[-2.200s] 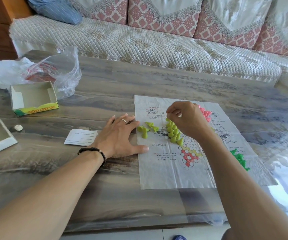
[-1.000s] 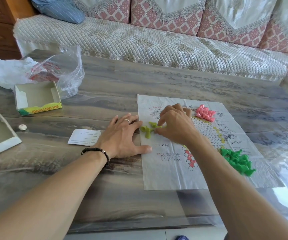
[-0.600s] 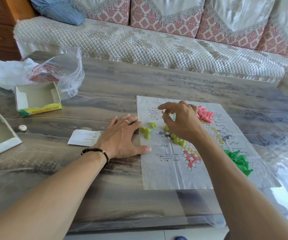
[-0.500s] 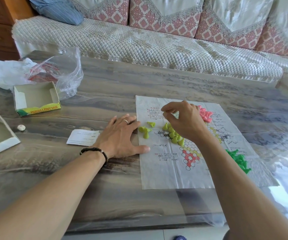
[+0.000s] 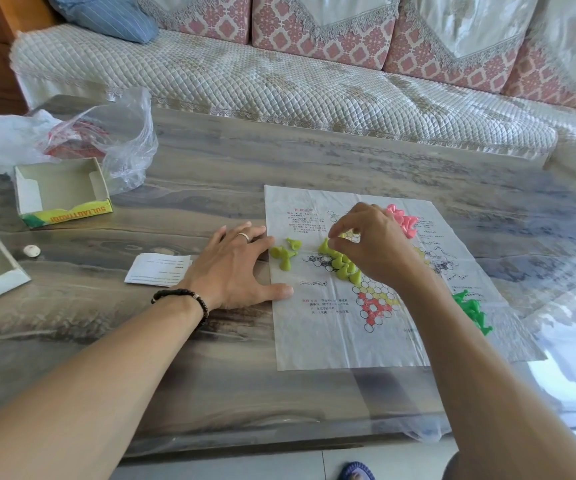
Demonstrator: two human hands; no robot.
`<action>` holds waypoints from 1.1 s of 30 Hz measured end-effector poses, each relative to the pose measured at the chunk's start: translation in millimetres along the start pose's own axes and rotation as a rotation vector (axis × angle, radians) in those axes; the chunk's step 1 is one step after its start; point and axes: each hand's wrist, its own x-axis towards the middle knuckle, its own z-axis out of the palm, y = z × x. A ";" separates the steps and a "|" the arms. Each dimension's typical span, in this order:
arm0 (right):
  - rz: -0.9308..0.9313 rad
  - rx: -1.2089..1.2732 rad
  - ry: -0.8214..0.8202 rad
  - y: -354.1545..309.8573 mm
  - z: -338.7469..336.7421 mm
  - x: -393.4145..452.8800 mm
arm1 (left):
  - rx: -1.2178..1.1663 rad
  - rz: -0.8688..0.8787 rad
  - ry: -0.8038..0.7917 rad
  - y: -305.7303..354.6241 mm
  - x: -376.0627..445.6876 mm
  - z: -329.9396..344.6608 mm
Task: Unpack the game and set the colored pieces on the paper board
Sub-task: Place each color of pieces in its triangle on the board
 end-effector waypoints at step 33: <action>-0.009 -0.006 0.079 7.0 20.5 8.0 | 0.021 0.003 0.014 -2.1 2.0 1.5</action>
